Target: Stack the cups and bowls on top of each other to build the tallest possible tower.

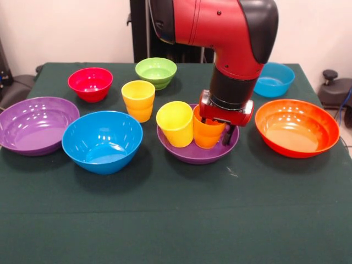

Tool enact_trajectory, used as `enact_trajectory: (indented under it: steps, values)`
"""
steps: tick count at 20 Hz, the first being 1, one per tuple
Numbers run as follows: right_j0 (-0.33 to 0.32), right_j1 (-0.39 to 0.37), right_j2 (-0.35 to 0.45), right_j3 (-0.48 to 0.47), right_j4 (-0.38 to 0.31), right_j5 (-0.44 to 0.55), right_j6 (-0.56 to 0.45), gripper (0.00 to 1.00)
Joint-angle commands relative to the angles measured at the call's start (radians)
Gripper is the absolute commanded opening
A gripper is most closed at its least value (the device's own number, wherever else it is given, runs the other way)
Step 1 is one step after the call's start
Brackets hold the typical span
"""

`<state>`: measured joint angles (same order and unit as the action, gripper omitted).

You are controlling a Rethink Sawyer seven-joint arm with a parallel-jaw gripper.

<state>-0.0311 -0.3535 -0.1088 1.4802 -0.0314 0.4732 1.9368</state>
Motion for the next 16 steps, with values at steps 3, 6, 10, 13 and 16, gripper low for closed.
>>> enact_trajectory:
  steps: [3, 6, 10, 13, 16]
  values:
    - [-0.023, -0.047, 0.162, 0.087, -0.027, -0.036, 0.016, 1.00]
    - [-0.024, -0.064, 0.168, 0.104, -0.024, -0.022, 0.019, 1.00]
    - [-0.030, -0.078, 0.179, 0.116, -0.021, -0.008, 0.017, 1.00]
    - [-0.035, -0.091, 0.187, 0.126, -0.016, 0.004, 0.019, 1.00]
    - [-0.036, -0.096, 0.189, 0.130, -0.018, 0.007, 0.022, 1.00]
